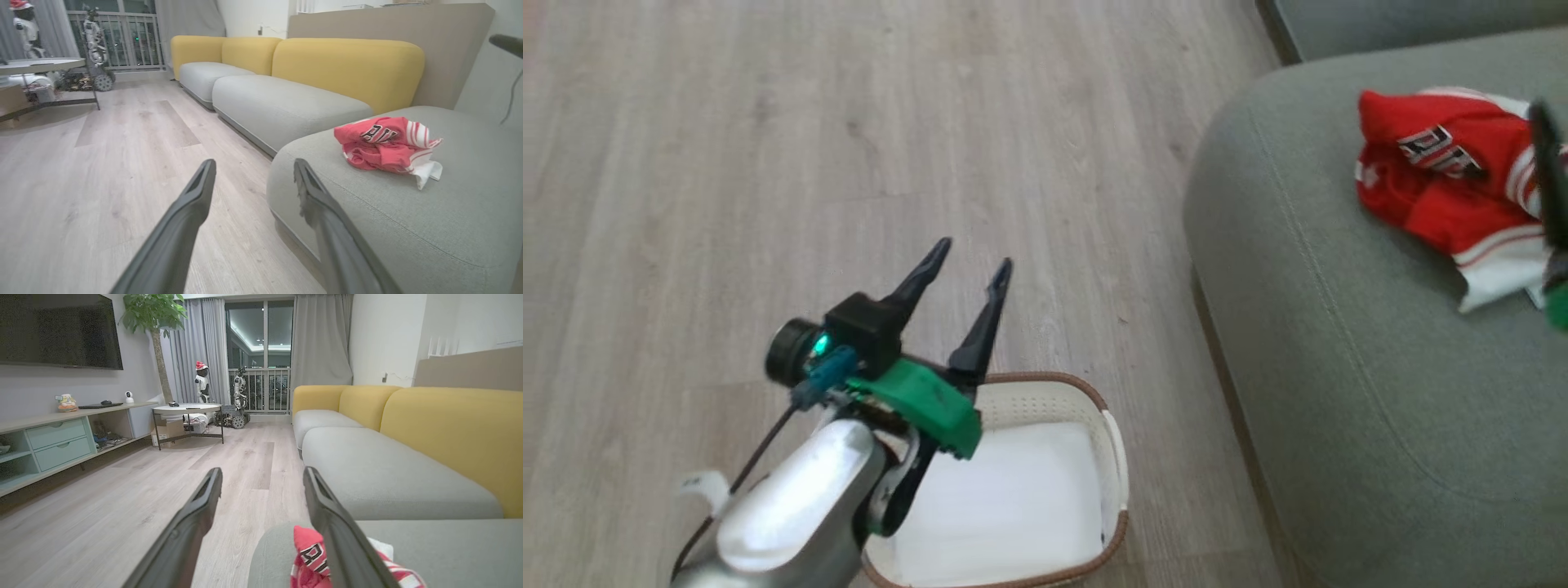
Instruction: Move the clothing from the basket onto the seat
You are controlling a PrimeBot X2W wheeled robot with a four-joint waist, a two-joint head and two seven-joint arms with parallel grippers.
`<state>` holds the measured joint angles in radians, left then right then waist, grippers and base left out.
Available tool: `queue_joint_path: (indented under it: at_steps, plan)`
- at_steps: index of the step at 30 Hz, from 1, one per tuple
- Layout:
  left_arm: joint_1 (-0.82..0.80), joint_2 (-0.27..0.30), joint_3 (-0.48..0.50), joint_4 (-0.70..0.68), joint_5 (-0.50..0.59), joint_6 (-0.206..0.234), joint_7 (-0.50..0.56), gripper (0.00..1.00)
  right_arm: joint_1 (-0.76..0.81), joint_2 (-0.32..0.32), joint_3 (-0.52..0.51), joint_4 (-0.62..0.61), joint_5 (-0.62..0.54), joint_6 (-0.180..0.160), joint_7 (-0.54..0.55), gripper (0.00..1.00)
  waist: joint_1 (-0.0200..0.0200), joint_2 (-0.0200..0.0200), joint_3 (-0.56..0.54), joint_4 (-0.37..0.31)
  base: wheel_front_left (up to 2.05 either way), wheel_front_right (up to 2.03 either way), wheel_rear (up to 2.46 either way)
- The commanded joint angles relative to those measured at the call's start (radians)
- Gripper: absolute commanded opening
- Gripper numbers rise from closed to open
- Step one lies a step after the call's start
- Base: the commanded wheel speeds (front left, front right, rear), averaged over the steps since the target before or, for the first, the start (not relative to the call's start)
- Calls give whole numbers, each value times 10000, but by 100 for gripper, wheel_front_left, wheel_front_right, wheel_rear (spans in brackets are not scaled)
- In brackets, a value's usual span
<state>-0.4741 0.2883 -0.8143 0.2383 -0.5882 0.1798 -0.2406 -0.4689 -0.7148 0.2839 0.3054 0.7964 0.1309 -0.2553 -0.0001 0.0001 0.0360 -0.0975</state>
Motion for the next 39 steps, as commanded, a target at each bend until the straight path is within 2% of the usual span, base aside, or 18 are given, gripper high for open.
queue_joint_path:
  at_steps: [1, 6, 11, 16, 19, 21, 30, 35, 39]
  plan:
    - [-252, 329, 561, -369, -112, 131, -143, 100, 384, -31, -296, -447, -266, -2, -63, 100, 1, -1, -251, 328, 0, 0, 0]
    - [382, 641, 1199, -525, -347, 543, -183, 100, 1912, 1166, -1287, -1163, -1012, -2, -64, 100, 1, -1, -373, 734, 0, 0, 0]
    - [1171, 703, 2152, -778, -378, 898, -206, 100, 2986, 2265, -1866, -1716, -1736, -2, -64, 100, 1, -1, -381, 1074, 0, 0, 0]
    - [2133, 514, 3319, -1025, 66, 910, -209, 100, 3613, 3159, -1903, -1992, -2469, -2, -64, 100, 1, -1, -383, 1284, 0, 0, 0]
    - [2634, 374, 3896, -1142, 746, 896, -210, 100, 3838, 3547, -1916, -2102, -2950, -2, -64, 100, 1, -1, -381, 1382, 0, 0, 0]
    - [2945, 163, 4281, -1169, 1088, 767, -210, 100, 3975, 3801, -2014, -2165, -3218, -2, -64, 100, 1, -1, -374, 1429, 0, 0, 0]
    - [3865, -957, 5903, -635, 2304, -304, -211, 100, 4438, 4565, -2574, -2393, -4057, -2, -64, 100, 1, -1, -350, 1452, 0, 0, 0]
    - [4120, -1488, 6540, -602, 2943, -712, -211, 100, 4483, 4705, -2524, -2361, -4195, -2, -64, 100, 1, -1, -317, 1397, 0, 0, 0]
    - [4171, -1697, 6810, -544, 3219, -969, -212, 100, 4459, 4714, -2469, -2338, -4188, -2, -64, 100, 1, -1, -294, 1376, 0, 0, 0]
